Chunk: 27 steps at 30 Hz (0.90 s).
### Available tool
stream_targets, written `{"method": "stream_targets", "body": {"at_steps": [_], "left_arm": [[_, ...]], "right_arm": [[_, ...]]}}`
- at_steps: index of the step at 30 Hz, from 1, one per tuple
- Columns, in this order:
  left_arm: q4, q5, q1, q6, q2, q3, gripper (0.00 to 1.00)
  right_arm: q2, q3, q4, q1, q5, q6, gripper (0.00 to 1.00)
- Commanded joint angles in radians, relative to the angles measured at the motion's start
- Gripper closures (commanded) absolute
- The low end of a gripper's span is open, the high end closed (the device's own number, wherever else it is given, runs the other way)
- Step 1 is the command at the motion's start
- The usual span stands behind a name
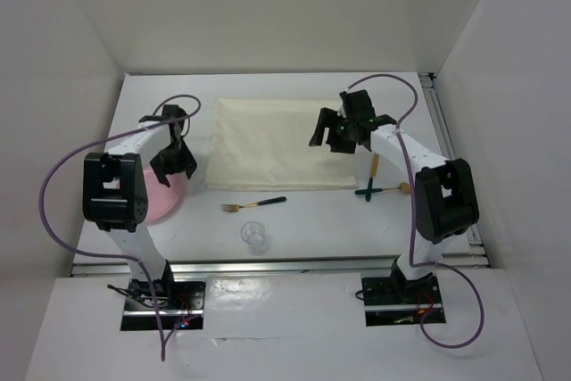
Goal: Set the dinner table for one person
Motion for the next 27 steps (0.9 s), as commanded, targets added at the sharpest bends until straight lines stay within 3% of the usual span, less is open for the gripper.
{"method": "stream_targets", "body": {"at_steps": [1,4,7,10,11,14,19,23,27], "left_arm": [[0.027,-0.030,0.014,-0.050,0.004,-0.007,0.25],[0.040,-0.017,0.034,-0.060,0.047,-0.007,0.33],[0.050,-0.007,0.048,-0.069,0.075,-0.007,0.48],[0.060,0.039,0.069,-0.069,0.097,-0.018,0.66],[0.060,0.039,0.069,-0.069,0.098,-0.018,0.81],[0.047,0.023,0.069,-0.069,0.062,-0.004,1.00],[-0.039,-0.098,-0.003,0.004,-0.036,0.127,1.00],[-0.148,-0.145,-0.231,0.028,0.002,0.350,1.00],[-0.226,-0.064,-0.418,0.048,0.137,0.620,1.00]], "right_arm": [[-0.037,0.048,-0.026,0.006,0.002,-0.018,0.18],[-0.037,0.057,-0.026,0.006,0.003,-0.018,0.15],[-0.037,0.067,-0.026,0.006,0.003,-0.018,0.14],[-0.055,0.067,-0.038,0.006,0.012,-0.018,0.13],[-0.055,0.067,-0.038,0.006,0.022,-0.018,0.13],[-0.075,0.076,-0.058,0.006,0.048,-0.027,0.11],[-0.084,0.096,-0.085,0.006,0.094,-0.037,0.11],[-0.115,0.096,-0.085,-0.022,0.104,-0.037,0.11],[-0.149,0.085,-0.085,-0.043,0.150,-0.028,0.11]]}}
